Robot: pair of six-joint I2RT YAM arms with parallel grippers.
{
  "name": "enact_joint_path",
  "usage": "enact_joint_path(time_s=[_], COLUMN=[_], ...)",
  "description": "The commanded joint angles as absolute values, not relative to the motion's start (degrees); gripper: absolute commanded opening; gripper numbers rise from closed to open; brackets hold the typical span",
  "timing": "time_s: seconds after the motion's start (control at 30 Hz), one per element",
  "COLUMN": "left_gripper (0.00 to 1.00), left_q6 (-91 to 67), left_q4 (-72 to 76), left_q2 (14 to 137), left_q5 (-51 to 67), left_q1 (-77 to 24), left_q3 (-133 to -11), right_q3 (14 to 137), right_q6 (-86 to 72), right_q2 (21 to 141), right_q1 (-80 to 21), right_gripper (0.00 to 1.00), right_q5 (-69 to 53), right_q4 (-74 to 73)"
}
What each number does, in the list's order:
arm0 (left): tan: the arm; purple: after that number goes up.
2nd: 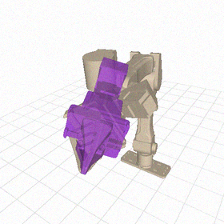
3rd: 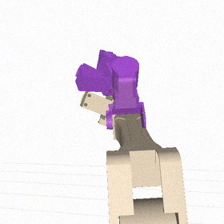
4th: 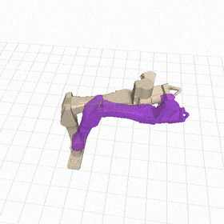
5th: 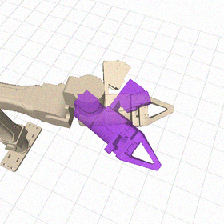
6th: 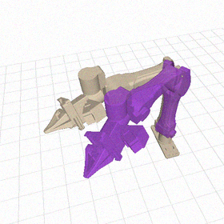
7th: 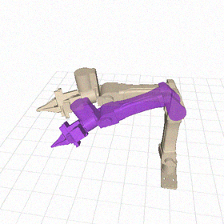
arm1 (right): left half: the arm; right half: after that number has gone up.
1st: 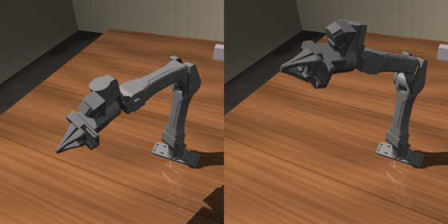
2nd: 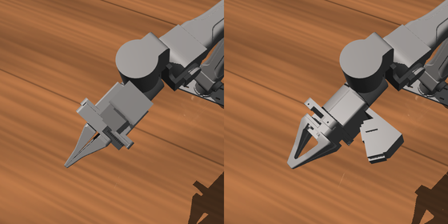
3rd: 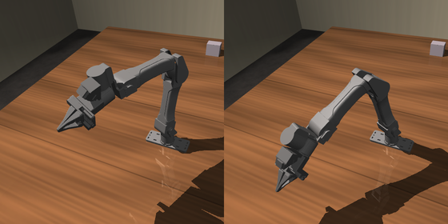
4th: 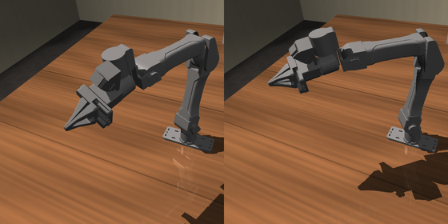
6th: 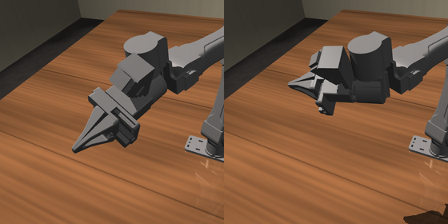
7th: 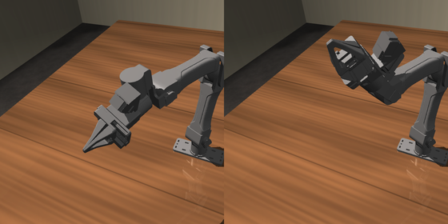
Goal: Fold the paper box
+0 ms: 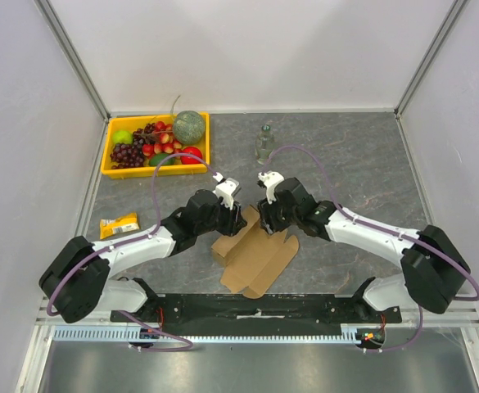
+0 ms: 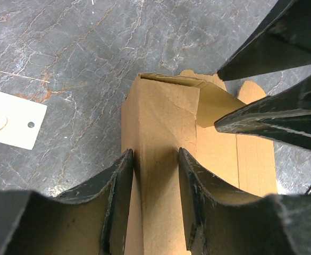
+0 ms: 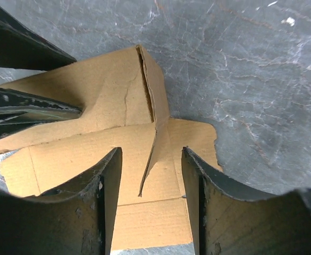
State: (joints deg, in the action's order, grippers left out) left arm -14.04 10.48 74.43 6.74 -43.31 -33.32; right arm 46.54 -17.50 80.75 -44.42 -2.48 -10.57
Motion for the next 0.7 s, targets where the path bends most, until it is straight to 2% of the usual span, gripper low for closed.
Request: enact_joint_path(time_s=[0.0, 0.1, 0.13, 0.2, 0.27, 0.3, 0.37, 0.47, 0.67], left_gripper=[0.45, 0.45, 0.45, 0.45, 0.45, 0.45, 0.45, 0.45, 0.45], left_q6=[-11.7, -11.8, -11.8, -11.9, -12.0, -12.0, -12.2, -12.2, -12.1], left_q4=[9.6, 9.4, 9.3, 9.2, 9.1, 9.1, 9.1, 9.2, 9.1], left_q2=[75.7, 75.9, 75.9, 75.9, 75.6, 75.6, 75.6, 76.1, 76.2], left_q5=[7.6, 7.9, 8.0, 8.0, 8.0, 7.9, 7.9, 7.9, 8.2], left_q1=[-43.3, -43.3, -43.3, -43.3, -43.2, -43.3, -43.3, -43.3, -43.3], left_q3=[-33.0, -33.1, -33.4, -33.4, -33.3, -33.4, -33.4, -33.7, -33.8], right_q3=[49.9, 52.1, 52.8, 54.2, 55.1, 55.5, 55.1, 51.8, 50.6], right_q6=[-17.0, -17.0, -17.0, -16.6, -12.7, -10.3, -7.7, -14.8, -14.8], right_q2=[76.0, 73.2, 72.3, 70.4, 68.5, 67.8, 66.4, 64.5, 67.1], right_q1=[-44.7, -44.7, -44.7, -44.7, -44.7, -44.7, -44.7, -44.6, -43.4], right_gripper=[0.56, 0.57, 0.61, 0.77, 0.86, 0.97, 0.98, 0.98, 0.98], right_q5=[1.3, 4.2, 6.0, 11.7, 16.2, 18.3, 26.1, 39.9, 31.8], right_q4=[-11.0, -11.2, -11.2, -11.2, -10.8, -10.8, -9.7, -7.7, -9.9])
